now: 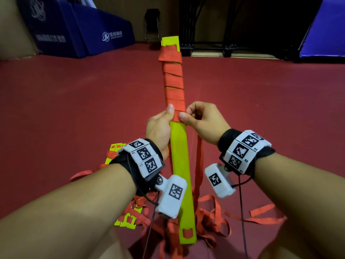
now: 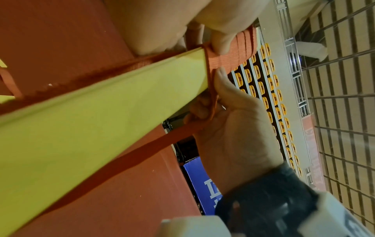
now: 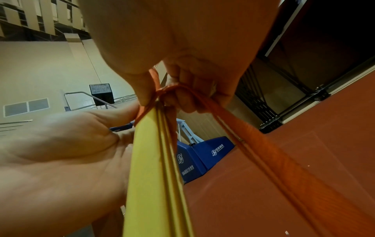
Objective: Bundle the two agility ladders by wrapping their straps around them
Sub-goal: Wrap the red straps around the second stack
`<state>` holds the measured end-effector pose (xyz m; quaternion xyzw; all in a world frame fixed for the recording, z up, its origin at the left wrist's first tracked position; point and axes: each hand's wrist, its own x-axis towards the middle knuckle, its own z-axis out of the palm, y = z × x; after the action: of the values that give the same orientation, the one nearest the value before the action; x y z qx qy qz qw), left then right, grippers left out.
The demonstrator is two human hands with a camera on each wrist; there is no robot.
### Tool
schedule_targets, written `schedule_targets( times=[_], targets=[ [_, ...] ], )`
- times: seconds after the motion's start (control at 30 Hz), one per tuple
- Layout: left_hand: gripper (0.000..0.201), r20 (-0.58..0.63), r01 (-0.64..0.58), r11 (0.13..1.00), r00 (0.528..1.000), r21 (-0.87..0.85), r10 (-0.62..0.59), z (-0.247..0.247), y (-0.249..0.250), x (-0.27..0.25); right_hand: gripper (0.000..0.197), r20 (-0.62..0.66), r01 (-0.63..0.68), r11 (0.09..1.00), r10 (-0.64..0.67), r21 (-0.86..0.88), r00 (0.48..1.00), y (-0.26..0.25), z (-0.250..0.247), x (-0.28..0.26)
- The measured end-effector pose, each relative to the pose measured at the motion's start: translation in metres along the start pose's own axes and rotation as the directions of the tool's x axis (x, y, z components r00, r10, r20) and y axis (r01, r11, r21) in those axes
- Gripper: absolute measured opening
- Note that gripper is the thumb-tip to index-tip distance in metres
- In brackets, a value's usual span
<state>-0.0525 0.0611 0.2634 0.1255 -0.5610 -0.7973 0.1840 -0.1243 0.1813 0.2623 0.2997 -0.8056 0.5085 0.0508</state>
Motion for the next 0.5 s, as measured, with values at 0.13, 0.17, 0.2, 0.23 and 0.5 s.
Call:
schedule_targets(
  times=[0.13,0.17,0.2,0.23,0.5],
  targets=[
    [0.027,-0.047,-0.021,0.999,0.999,-0.042,0.019,0.000,0.001,0.002,0.016,0.101,-0.015,0.998,0.009,0.059,0.995,0.004,-0.005,0.001],
    [0.024,-0.069,-0.022,0.999,0.997,-0.043,0.019,-0.001,0.001,0.003,0.016,0.121,-0.015,0.997,0.006,0.073,0.993,0.004,-0.006,0.001],
    [0.022,-0.091,-0.013,0.999,0.996,-0.045,0.009,-0.001,0.002,0.003,0.016,0.138,-0.012,0.996,0.001,0.084,0.990,0.004,-0.007,0.000],
    [0.022,-0.096,0.001,0.999,0.995,-0.049,-0.005,-0.002,0.002,0.004,0.017,0.151,-0.011,0.996,-0.002,0.088,0.989,0.003,-0.007,0.000],
    [0.028,-0.039,0.056,0.989,0.997,-0.134,-0.062,-0.003,0.002,0.003,0.019,0.188,0.032,0.994,-0.051,0.104,0.981,-0.006,-0.005,-0.004]
  ],
)
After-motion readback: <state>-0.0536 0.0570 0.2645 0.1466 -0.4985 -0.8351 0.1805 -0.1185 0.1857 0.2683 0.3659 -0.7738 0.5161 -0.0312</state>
